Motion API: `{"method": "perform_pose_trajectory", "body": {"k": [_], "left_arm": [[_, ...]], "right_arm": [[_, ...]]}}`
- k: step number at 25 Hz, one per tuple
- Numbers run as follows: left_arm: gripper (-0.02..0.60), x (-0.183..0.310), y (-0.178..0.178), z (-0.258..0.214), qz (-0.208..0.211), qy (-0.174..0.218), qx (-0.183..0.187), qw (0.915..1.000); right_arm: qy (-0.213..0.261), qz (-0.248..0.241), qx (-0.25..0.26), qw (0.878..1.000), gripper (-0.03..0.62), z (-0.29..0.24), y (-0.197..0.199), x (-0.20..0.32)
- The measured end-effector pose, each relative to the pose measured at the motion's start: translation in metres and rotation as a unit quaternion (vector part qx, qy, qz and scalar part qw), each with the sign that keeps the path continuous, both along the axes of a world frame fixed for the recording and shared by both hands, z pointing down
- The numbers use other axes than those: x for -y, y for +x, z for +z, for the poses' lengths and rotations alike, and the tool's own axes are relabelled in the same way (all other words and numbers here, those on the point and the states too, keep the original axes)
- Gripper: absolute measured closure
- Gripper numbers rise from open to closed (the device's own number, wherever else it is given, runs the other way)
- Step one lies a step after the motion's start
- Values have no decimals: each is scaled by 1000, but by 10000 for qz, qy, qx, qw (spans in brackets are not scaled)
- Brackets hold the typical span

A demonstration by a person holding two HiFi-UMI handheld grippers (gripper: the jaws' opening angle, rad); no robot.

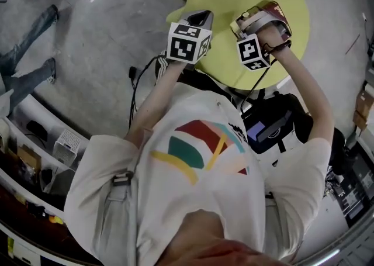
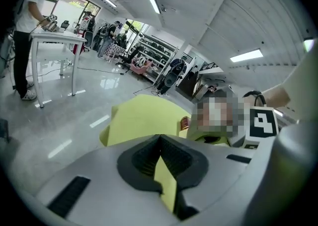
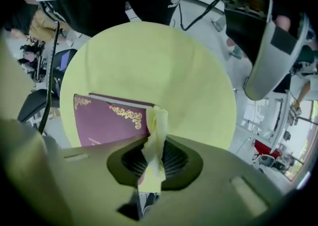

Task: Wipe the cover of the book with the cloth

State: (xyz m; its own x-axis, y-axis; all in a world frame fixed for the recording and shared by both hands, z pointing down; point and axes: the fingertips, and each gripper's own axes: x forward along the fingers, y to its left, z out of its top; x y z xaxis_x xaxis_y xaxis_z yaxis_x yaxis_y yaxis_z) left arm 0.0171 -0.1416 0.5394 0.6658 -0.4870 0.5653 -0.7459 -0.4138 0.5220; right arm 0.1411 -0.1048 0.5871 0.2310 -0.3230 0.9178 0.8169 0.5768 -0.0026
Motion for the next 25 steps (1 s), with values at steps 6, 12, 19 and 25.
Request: {"method": "perform_pose_trajectory", "body": {"k": [6,12,19,25], "left_arm": [[566,0,2,4,3,-37,81,10000],[566,10,-5,7,-179,-9,240,9996],[566,12,-8,13,-387,-78,355,9986],[566,9,-13,14,-501,-91,458,9977]], "right_arm": [[26,-362,-230,9991,565,0,21,14],[225,-621,-743,9950,565,-6,62,55],[459,-538,-1209,9901,565,0,118,104],[632,-220,-1340,9887,565,4,145,123]]}}
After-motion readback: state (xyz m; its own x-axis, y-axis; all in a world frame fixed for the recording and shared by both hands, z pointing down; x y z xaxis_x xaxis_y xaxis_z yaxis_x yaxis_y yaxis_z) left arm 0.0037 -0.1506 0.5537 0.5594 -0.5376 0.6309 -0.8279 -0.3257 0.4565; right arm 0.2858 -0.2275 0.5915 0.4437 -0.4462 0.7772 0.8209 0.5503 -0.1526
